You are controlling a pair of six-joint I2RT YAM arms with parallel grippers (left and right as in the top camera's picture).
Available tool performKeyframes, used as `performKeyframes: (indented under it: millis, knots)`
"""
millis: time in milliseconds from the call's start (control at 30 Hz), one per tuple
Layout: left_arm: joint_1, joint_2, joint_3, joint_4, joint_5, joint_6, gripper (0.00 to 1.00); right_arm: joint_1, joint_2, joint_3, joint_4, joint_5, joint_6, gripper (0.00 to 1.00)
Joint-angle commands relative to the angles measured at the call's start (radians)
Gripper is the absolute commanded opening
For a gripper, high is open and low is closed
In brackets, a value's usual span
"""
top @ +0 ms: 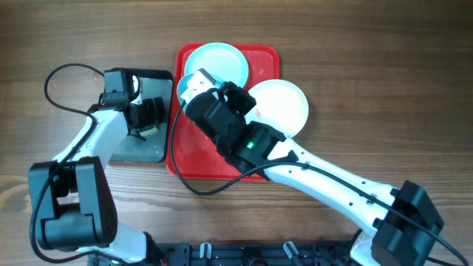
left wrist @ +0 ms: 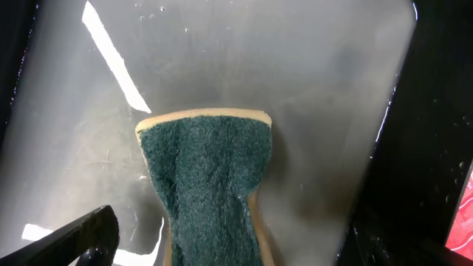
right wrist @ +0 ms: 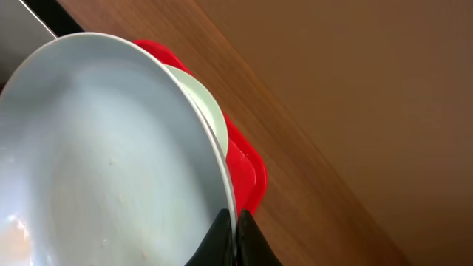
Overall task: Clean dirty plates on tray and stack at the side
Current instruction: 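Lift the blue plate with the right gripper and carry it right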
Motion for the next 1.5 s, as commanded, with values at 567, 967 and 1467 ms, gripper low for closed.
performKeyframes:
  millis: [567, 967, 1467]
  knots:
    - [0.003, -0.018, -0.007, 0.001, 0.008, 0.003, 1.0, -0.051, -0.014, 0.012, -0.071, -0.27, 0.415, 0.04]
    - [0.003, -0.018, -0.007, 0.001, 0.008, 0.003, 1.0, -0.274, -0.071, 0.014, -0.11, -0.833, 0.561, 0.04]
    - [0.003, -0.018, -0.007, 0.001, 0.008, 0.003, 1.0, -0.753, -0.11, 0.012, -0.156, -0.974, 0.66, 0.04]
